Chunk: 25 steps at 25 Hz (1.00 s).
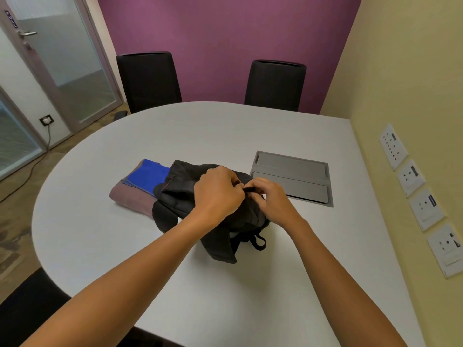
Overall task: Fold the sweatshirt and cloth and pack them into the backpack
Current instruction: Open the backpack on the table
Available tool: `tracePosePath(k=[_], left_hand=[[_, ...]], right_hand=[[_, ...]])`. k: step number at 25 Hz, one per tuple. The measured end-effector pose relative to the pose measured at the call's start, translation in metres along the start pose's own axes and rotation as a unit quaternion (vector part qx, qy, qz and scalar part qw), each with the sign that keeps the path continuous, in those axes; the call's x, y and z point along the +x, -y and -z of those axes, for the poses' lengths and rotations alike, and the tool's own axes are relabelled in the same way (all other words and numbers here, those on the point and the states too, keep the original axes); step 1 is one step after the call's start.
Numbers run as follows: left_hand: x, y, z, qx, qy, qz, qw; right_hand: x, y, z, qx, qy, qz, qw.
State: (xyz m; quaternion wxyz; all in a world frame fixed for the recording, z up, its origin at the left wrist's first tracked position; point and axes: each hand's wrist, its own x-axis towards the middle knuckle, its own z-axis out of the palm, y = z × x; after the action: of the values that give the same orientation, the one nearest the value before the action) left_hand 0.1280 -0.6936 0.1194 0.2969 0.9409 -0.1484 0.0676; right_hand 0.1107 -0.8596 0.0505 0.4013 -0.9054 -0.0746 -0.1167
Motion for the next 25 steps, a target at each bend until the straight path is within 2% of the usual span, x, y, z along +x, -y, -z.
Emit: tracePosePath(k=[4, 7, 12, 15, 18, 22, 25], left_hand=[[0.012, 0.014, 0.017, 0.026, -0.04, 0.016, 0.999], [0.023, 0.043, 0.034, 0.008, -0.063, 0.063, 0.996], [0.037, 0.102, 0.056, -0.051, -0.115, 0.168, 0.978], [0.041, 0.128, 0.054, -0.178, -0.091, 0.203, 0.959], [0.041, 0.139, 0.05, -0.293, -0.06, 0.218, 0.929], [0.043, 0.153, 0.05, -0.355, 0.013, 0.193, 0.915], [0.047, 0.164, 0.052, -0.347, 0.041, 0.172, 0.921]], right_hand=[[0.008, -0.006, 0.01, 0.019, -0.036, -0.016, 0.999], [0.007, -0.012, 0.017, 0.027, -0.051, -0.038, 0.998], [0.007, -0.014, 0.032, 0.014, 0.0, -0.074, 0.997], [0.018, -0.006, 0.037, -0.015, 0.062, -0.094, 0.994], [0.031, 0.019, 0.031, 0.049, 0.121, -0.045, 0.99], [0.07, 0.067, -0.007, 0.059, 0.092, -0.022, 0.994], [0.104, 0.096, -0.047, -0.058, 0.162, -0.048, 0.984]])
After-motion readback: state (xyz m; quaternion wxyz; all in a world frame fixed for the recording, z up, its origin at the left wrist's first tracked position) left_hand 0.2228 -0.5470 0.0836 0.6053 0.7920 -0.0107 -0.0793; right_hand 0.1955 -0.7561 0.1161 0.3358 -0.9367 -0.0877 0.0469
